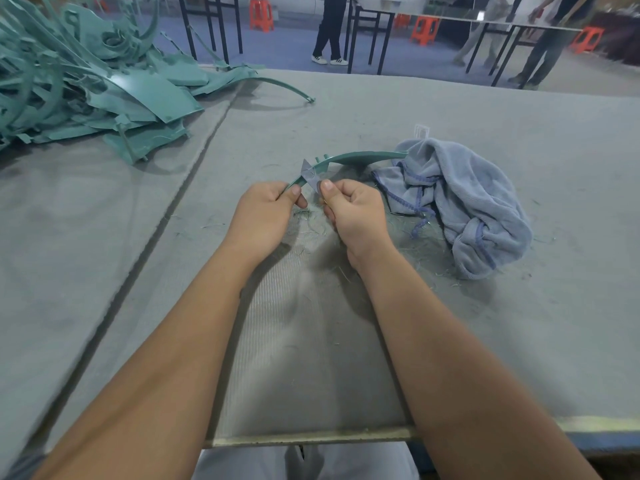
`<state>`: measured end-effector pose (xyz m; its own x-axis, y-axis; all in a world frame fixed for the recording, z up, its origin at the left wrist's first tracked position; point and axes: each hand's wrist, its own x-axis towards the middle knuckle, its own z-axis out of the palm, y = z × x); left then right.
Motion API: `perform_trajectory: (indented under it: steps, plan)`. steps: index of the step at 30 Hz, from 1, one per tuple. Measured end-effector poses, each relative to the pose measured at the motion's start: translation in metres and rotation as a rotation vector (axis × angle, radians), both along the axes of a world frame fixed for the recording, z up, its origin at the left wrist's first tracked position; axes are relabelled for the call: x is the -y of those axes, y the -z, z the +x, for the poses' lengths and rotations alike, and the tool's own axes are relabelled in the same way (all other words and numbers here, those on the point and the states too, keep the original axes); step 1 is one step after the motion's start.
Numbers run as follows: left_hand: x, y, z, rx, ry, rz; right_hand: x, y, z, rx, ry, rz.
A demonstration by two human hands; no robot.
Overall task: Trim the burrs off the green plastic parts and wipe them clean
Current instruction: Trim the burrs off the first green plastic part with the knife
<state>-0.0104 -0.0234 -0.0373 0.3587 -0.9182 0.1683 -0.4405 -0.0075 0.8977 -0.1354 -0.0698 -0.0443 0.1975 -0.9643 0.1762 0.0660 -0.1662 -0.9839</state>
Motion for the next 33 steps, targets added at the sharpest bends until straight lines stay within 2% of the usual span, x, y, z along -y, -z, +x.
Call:
perform_trajectory:
  steps: [3,7,21,26,33]
  plan:
    - [-0.0008,-0.0003,0.0001,0.01,-0.001,-0.002,0.0013,-0.0003,-0.0012,0.009,0.028,0.014]
    - [-0.0025,-0.0003,0.0002,0.017,-0.011,-0.004,0.007,-0.0012,-0.0067,0.159,0.068,0.102]
    - [-0.002,0.0002,-0.0004,0.027,-0.017,0.002,0.0013,-0.005,-0.002,0.186,0.142,0.129]
    - [-0.0031,-0.0005,0.0005,0.018,-0.02,-0.002,0.0038,-0.0087,-0.0049,0.284,0.174,0.191]
    - [-0.0033,-0.0023,-0.0021,0.022,-0.025,0.007,0.0052,-0.0047,-0.0016,0.276,0.232,0.176]
